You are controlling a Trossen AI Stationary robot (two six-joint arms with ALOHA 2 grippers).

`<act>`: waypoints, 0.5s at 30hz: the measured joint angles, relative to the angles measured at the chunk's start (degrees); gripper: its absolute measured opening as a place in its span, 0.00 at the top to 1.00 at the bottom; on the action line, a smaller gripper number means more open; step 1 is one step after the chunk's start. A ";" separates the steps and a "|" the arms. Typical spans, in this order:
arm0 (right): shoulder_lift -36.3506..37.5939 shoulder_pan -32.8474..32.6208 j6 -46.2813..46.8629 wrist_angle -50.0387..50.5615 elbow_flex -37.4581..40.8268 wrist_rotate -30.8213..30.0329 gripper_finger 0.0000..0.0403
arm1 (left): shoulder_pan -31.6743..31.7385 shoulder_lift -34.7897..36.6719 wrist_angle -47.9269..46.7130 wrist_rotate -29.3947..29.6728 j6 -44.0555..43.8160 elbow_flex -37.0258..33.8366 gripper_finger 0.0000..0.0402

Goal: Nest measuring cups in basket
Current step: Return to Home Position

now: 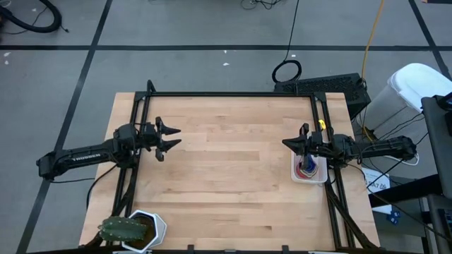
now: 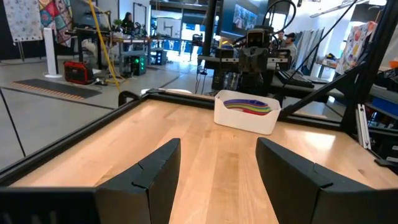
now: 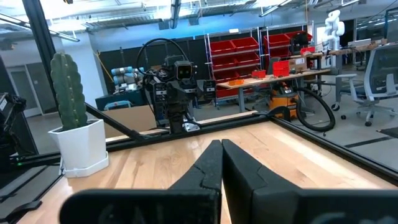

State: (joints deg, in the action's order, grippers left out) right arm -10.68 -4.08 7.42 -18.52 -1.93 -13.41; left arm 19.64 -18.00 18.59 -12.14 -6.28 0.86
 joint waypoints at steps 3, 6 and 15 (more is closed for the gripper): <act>0.00 0.01 0.00 -0.01 0.00 -0.01 1.00 | 0.00 0.00 0.01 -0.01 0.00 0.00 0.47; 0.00 0.01 0.00 -0.02 0.00 0.00 1.00 | -0.63 0.07 -0.02 0.30 -0.02 0.00 0.47; 0.90 0.00 0.00 -0.05 0.00 0.01 1.00 | -11.74 6.18 -0.42 0.29 -0.02 0.00 0.47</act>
State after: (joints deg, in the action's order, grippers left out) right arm -9.77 -4.07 7.42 -18.57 -1.93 -13.39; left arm 7.90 -11.82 18.17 -11.86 -6.31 0.86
